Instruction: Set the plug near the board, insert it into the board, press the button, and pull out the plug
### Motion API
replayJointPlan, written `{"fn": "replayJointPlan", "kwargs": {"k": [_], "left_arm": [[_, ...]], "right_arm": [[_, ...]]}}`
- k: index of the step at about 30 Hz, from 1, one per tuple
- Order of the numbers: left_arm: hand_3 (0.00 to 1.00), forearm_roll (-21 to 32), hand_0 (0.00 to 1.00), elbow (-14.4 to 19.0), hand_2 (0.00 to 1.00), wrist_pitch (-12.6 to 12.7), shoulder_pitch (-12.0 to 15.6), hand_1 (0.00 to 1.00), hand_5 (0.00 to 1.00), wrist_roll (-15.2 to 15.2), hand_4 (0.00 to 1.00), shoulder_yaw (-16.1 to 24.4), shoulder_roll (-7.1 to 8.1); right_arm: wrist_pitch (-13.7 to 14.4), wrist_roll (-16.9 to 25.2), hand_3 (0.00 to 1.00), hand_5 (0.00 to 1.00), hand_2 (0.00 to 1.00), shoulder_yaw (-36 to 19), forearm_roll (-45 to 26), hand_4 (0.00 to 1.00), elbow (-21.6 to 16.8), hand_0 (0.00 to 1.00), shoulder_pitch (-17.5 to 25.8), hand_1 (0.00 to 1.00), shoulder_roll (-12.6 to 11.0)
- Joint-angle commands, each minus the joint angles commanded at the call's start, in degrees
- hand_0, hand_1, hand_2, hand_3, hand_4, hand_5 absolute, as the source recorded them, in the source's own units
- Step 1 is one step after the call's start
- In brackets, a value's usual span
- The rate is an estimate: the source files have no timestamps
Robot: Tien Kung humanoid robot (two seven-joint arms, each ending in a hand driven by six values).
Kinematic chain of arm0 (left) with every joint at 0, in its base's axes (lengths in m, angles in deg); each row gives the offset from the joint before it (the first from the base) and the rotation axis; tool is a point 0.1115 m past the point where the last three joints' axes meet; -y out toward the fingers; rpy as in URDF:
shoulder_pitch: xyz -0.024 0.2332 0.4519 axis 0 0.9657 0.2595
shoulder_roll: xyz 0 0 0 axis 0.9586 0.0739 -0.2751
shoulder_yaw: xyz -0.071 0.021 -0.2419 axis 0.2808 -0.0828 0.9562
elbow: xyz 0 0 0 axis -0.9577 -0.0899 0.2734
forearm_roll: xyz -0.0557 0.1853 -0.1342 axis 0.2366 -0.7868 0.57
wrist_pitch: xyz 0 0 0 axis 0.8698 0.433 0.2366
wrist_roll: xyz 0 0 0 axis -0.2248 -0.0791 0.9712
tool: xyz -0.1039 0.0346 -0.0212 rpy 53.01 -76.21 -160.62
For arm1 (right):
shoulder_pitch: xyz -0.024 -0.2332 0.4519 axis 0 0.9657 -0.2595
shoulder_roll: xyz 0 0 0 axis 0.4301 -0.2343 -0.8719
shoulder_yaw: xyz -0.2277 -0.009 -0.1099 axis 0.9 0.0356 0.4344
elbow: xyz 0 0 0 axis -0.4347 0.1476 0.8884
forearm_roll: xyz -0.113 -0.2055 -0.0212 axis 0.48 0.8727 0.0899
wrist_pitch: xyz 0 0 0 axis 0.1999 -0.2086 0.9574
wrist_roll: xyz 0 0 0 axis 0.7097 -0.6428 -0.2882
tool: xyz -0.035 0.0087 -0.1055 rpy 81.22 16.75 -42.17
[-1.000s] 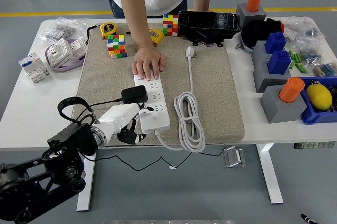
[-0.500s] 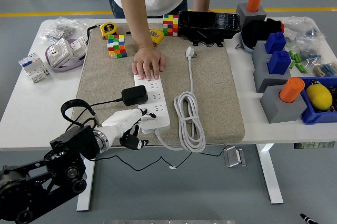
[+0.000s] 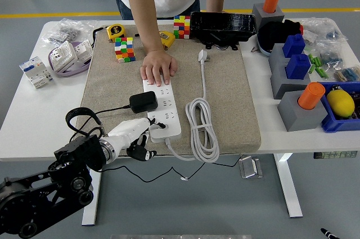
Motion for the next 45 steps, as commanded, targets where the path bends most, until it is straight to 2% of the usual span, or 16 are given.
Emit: {"fn": "replayJointPlan", "kwargs": {"k": [5,10,11,12,16,17,19,22,23,25,28,29,34,35,40,45], "left_arm": [[0.796,0.4,0.071,0.5,0.163,0.4,0.2,0.073,0.002,-1.0,0.778,0.9,0.09],[0.796,5.5,0.071,1.6,0.163,2.3,1.1,0.073,0.002,-6.4,0.778,5.3,0.21],[0.693,6.4,0.088,1.6,0.155,2.4,1.3,0.042,0.17,-7.2,0.778,6.2,0.21],[0.693,7.4,0.088,1.4,0.155,3.0,1.4,0.042,0.17,-8.4,0.778,6.9,0.21],[0.693,9.7,0.088,-0.5,0.155,8.5,1.8,0.042,0.17,-15.7,0.778,8.8,0.02],[0.576,10.8,0.179,-1.1,0.246,10.3,1.8,0.118,0.33,-17.7,0.862,9.3,-0.07],[0.576,12.4,0.179,-2.3,0.246,13.7,1.8,0.118,0.33,-21.5,0.862,10.0,-0.24],[0.576,14.6,0.179,-4.0,0.246,16.9,1.4,0.118,0.33,-25.5,0.862,10.8,-0.61],[0.524,14.9,0.324,-4.7,0.503,17.7,1.2,0.436,0.344,-26.9,0.902,10.9,-0.81],[0.524,14.7,0.324,-6.3,0.503,19.1,0.8,0.436,0.344,-28.8,0.902,11.0,-1.34],[0.524,12.4,0.324,-9.2,0.503,20.2,-0.2,0.436,0.344,-29.6,0.902,11.0,-2.27],[0.621,10.7,0.643,-10.1,0.648,19.9,-0.6,0.682,0.341,-29.0,0.966,10.9,-2.6],[0.621,4.6,0.643,-14.7,0.648,19.1,-2.7,0.682,0.341,-27.0,0.966,9.9,-3.96],[0.749,3.7,0.76,-15.5,0.747,18.9,-3.0,0.764,0.404,-26.4,0.998,9.7,-4.24],[0.749,-0.1,0.76,-19.7,0.747,17.9,-4.8,0.764,0.404,-24.1,0.998,8.3,-5.31],[0.769,-0.8,0.757,-23.2,0.746,18.2,-6.0,0.763,0.395,-23.6,0.998,6.8,-5.92]], "right_arm": [[0.0,0.0,0.553,0.492,0.653,-0.2,0.0,0.951,0.0,0.608,0.0,0.64,0.1],[0.0,0.0,0.553,0.492,0.653,-0.2,0.0,0.951,0.0,0.608,0.0,0.64,0.0],[0.0,0.0,0.554,0.492,0.653,-0.1,0.1,0.952,0.0,0.608,0.0,0.64,0.0],[0.0,0.0,0.554,0.492,0.653,-0.1,0.0,0.952,0.0,0.608,0.0,0.64,0.0],[0.0,0.0,0.554,0.492,0.653,-0.1,0.0,0.952,0.0,0.608,0.0,0.64,0.1],[0.0,0.0,0.554,0.492,0.653,0.0,0.0,0.951,0.0,0.608,0.1,0.64,0.1],[0.0,0.0,0.554,0.492,0.653,0.1,0.0,0.951,0.0,0.608,0.0,0.64,0.1],[0.0,0.0,0.554,0.492,0.653,0.1,0.0,0.951,0.0,0.608,0.0,0.64,0.1],[0.0,0.0,0.553,0.492,0.653,0.1,0.0,0.952,0.0,0.608,0.0,0.64,0.1],[0.0,0.0,0.553,0.492,0.653,0.0,0.0,0.952,0.0,0.608,0.0,0.64,0.1],[0.0,0.0,0.553,0.492,0.653,0.0,0.0,0.952,0.0,0.608,0.0,0.64,0.1],[0.0,0.0,0.554,0.491,0.653,0.0,0.0,0.952,0.0,0.608,0.0,0.64,0.1],[0.0,0.0,0.554,0.491,0.653,0.2,-0.1,0.952,0.0,0.608,-0.1,0.64,0.1],[0.0,0.0,0.554,0.492,0.653,0.2,-0.1,0.952,0.0,0.609,-0.1,0.64,0.1],[0.0,0.0,0.554,0.492,0.653,0.4,-0.2,0.952,0.0,0.609,0.0,0.64,0.0],[0.0,0.0,0.554,0.492,0.653,0.4,-0.3,0.952,0.0,0.609,-0.1,0.64,0.0]]}}
